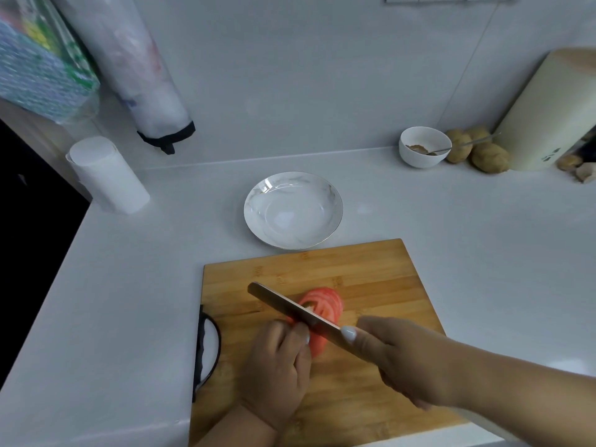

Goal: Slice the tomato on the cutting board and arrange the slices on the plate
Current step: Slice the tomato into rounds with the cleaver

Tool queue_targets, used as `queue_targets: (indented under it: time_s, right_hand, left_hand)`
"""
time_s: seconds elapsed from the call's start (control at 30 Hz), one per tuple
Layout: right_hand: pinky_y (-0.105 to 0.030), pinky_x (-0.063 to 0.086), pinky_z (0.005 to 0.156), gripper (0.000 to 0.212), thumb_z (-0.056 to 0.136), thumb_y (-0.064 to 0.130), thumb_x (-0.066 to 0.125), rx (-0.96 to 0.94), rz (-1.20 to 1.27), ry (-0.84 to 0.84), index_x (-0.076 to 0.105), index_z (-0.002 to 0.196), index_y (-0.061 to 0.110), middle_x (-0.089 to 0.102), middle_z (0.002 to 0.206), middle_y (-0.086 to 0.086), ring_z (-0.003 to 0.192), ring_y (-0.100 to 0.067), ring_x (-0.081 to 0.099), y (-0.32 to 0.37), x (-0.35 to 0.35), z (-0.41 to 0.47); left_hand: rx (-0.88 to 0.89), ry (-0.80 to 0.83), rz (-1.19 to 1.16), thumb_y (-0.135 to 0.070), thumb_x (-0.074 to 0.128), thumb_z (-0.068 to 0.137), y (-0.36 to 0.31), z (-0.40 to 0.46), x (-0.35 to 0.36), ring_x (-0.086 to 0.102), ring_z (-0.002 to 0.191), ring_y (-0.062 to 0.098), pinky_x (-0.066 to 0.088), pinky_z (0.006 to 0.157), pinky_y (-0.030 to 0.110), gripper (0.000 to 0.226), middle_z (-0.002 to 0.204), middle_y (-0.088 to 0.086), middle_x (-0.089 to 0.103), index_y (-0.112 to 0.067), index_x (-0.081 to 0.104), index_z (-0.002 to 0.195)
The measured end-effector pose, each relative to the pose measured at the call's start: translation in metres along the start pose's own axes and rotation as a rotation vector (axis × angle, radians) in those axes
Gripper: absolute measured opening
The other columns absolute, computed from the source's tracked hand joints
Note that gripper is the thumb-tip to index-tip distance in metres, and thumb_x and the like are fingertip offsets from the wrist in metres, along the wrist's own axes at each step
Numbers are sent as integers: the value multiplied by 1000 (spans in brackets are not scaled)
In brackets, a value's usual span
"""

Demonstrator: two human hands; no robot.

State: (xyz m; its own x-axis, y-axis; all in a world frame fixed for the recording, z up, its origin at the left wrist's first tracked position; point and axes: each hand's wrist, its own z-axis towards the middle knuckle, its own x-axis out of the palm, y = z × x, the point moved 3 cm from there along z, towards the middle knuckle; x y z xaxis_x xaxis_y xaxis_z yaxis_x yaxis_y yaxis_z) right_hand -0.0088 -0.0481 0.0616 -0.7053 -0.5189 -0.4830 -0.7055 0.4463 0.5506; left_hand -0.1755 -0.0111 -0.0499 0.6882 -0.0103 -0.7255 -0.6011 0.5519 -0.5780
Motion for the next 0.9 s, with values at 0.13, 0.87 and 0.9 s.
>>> queue_targets:
  time_s: [0.13,0.87,0.9]
  right_hand:
    - [-23,45,51,66,88,69,27,-35,-12,42,56,106,12,48,51,3,37,-9,47,9,4,16]
    - [-25,45,58,65,94,64,21,-86,-187,-63,57,105,12,55,73,-2,52,-10,46,-5,26,52]
    - [-24,44,57,64,94,63,21,-90,-177,-66,57,105,11,54,73,-3,52,-10,46,-6,26,52]
  left_hand:
    - [-16,-1,-15,-25,43,89,-1,1,-1,53,68,14,49,52,29,17,81,3,58,-23,54,102]
    - [20,-46,28,-22,45,88,2,-2,2,45,70,12,43,53,26,15,78,3,54,-19,53,100]
    - [22,-47,31,-22,45,88,2,-2,2,45,70,12,42,54,25,15,78,2,54,-19,53,100]
